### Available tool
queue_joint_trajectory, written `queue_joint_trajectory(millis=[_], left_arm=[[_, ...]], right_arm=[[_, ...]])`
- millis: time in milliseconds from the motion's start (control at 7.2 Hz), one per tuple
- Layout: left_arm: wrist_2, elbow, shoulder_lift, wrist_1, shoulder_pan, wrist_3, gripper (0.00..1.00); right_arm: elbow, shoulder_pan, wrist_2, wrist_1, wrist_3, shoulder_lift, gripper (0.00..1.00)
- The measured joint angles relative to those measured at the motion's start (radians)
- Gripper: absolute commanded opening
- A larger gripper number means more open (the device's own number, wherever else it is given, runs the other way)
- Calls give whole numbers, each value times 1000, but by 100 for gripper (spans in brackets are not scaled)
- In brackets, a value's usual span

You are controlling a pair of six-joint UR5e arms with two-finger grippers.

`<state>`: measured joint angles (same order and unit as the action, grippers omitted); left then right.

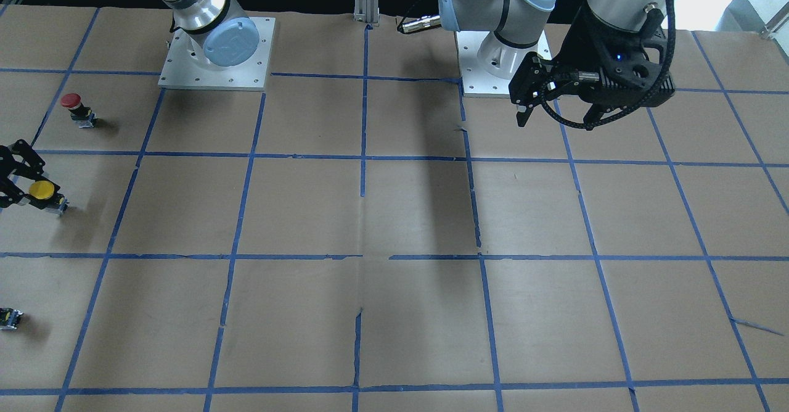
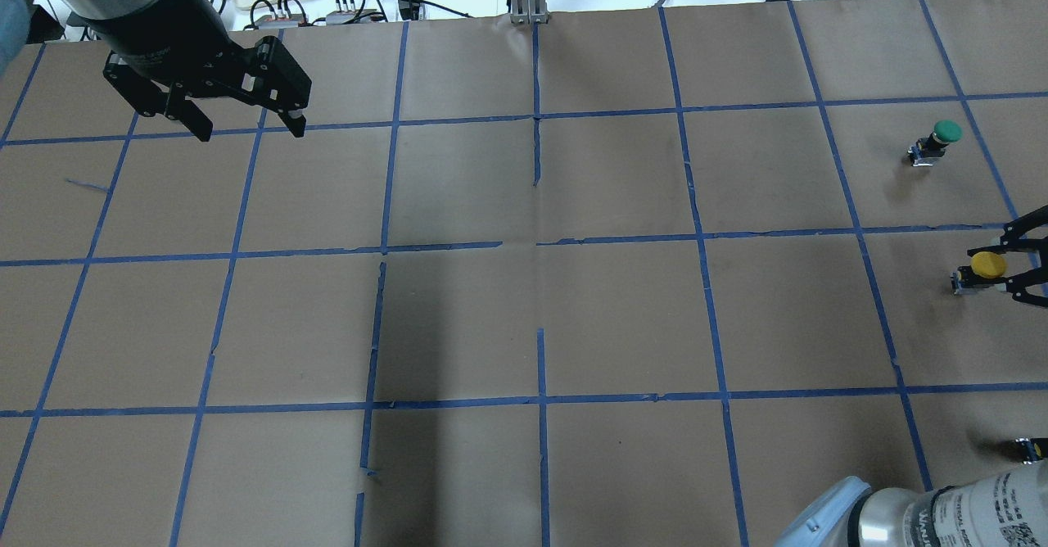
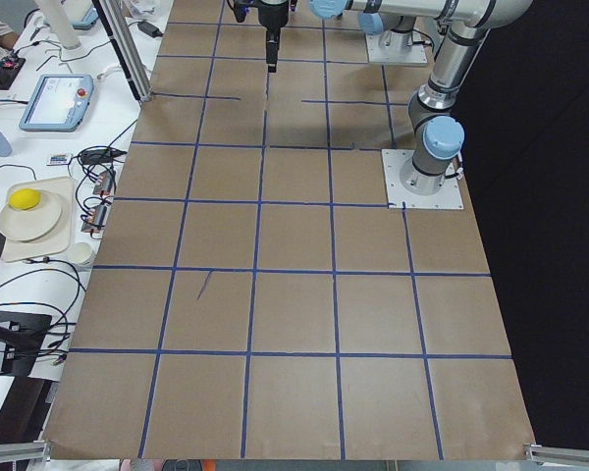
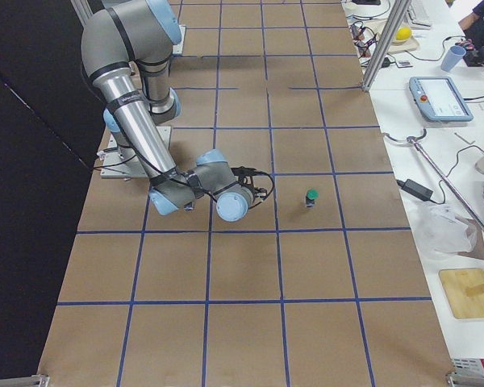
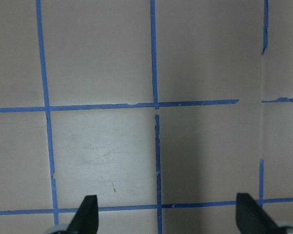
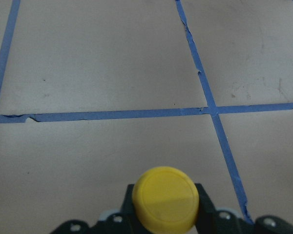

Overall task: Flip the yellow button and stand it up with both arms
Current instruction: 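Lower the yellow button upright onto the table with the right gripper and release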

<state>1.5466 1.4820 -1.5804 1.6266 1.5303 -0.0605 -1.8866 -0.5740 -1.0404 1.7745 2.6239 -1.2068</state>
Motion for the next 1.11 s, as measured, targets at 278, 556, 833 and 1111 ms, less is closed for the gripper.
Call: queue_joint_trajectory(millis=[278,556,833,1111], left_arm=[[0,4,6,-2,1,-1,100],[1,6,8,-5,1,-1,100],[1,6,7,-7,1,-1,100],[0,6,6,-8,1,-1,100]], right_arm=[[1,0,-2,-1,-3,0,84],[9,0,-3,0,-8,-6,84],[42,0,-7,-7,-12,-10,85],[84,0,-29,-89,-41,-30,87]])
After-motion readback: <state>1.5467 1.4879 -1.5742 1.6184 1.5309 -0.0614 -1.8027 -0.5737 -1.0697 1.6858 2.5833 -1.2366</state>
